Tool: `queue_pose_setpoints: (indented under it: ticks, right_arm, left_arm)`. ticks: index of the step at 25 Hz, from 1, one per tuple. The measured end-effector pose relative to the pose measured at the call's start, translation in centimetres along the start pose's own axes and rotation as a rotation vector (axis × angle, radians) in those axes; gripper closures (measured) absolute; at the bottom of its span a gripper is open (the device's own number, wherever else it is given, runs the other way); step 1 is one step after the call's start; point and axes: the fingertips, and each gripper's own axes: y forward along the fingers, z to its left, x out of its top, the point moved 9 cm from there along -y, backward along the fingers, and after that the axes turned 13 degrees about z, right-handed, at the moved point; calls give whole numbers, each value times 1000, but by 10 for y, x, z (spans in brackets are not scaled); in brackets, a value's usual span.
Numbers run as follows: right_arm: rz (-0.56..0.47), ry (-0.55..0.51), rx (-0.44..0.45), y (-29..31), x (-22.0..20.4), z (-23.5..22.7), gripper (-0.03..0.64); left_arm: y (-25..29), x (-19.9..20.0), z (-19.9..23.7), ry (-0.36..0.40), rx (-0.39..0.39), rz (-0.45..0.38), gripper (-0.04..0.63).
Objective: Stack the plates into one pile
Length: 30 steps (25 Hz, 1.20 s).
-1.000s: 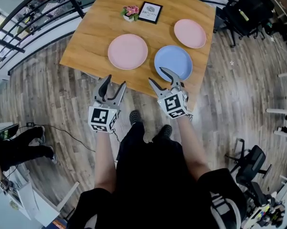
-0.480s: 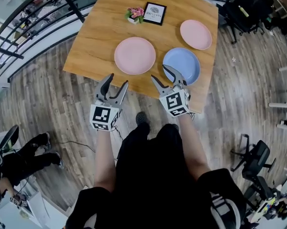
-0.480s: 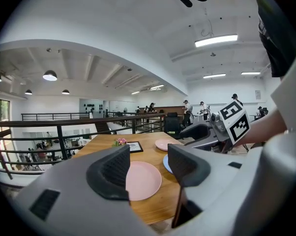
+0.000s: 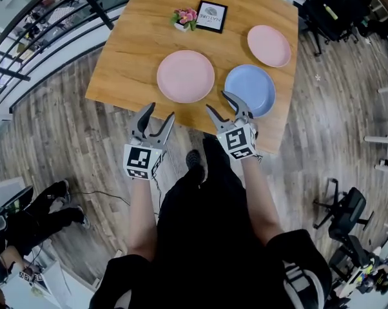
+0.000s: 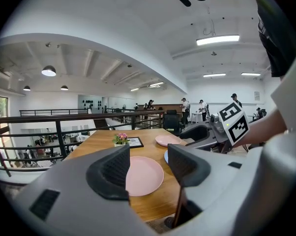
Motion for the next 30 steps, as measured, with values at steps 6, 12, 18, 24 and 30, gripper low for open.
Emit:
queue_pose_setpoints:
  ticks: [6, 12, 18, 24, 30]
  right_arm:
    - [32, -8, 34, 25, -8, -2, 359]
    - [62, -31, 82, 45, -17, 3, 359]
    - [95, -98, 146, 68, -23, 14, 367]
    - [129, -148, 206, 93, -29, 27, 362]
    - [142, -174, 248, 114, -35, 35, 365]
  left_arm:
    - [9, -14, 9, -23, 13, 38, 345]
    - [15, -25, 15, -44, 34, 72, 345]
    - [21, -36, 20, -77, 51, 95, 345]
    - [28, -47, 25, -102, 58, 117, 345]
    - [33, -60, 31, -132, 67, 138, 345]
